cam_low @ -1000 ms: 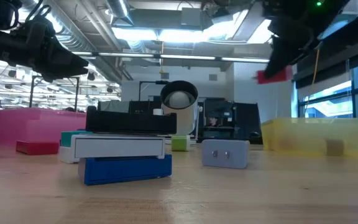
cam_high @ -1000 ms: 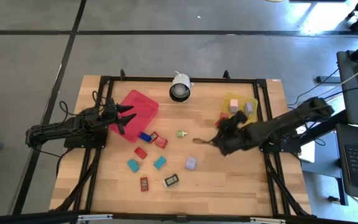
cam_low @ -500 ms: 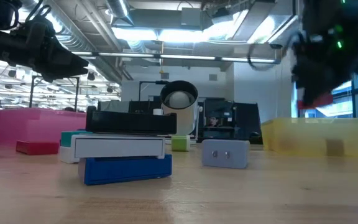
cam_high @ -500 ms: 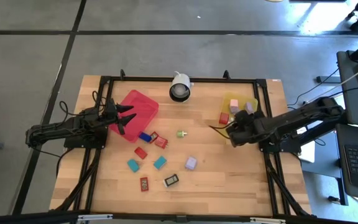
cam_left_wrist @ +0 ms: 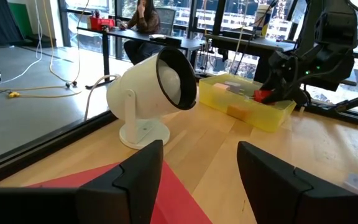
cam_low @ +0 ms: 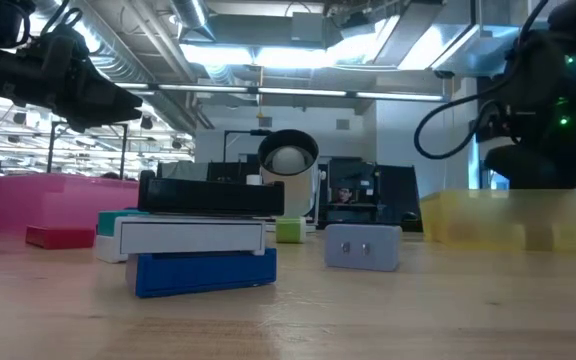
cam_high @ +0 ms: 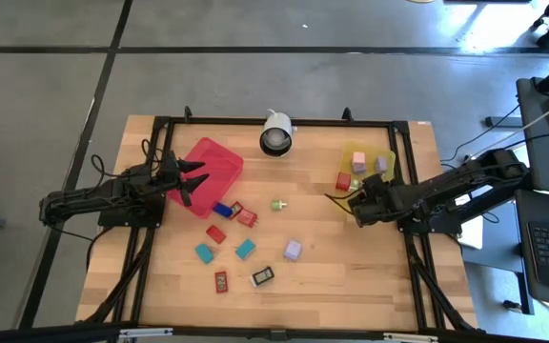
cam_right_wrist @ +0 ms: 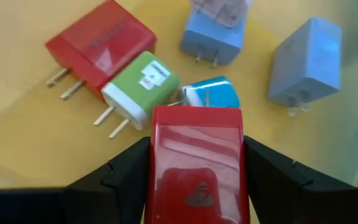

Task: Pick & Place Office items
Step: Put the right red charger adapter into the yellow bin, then put the dark blue digital timer into the pink bin

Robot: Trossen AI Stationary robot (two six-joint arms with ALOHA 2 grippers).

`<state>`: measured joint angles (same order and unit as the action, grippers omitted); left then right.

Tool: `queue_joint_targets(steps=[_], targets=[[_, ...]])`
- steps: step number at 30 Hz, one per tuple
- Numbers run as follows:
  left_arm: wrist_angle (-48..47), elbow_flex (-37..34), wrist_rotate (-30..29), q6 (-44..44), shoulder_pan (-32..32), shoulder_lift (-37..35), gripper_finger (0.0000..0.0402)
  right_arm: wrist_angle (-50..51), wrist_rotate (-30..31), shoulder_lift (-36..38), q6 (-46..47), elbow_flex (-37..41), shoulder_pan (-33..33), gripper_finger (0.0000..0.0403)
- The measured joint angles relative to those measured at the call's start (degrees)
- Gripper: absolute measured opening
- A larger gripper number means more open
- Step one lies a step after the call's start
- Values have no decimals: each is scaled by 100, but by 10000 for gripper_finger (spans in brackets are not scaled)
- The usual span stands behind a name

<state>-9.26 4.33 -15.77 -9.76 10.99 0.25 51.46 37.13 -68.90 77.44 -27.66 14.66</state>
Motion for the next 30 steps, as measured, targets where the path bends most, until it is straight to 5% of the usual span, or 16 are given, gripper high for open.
queue_joint_targets(steps=[9,22,30], targets=[[0,1,0,0,2,0,203,-267,141,0,-6,13,0,231],[120,-1,-15,0,1,0,205,-278,145,0,266,6,0,307],[178,1,-120,0,-1,0,203,-263,258,0,-493,-520,2,325]])
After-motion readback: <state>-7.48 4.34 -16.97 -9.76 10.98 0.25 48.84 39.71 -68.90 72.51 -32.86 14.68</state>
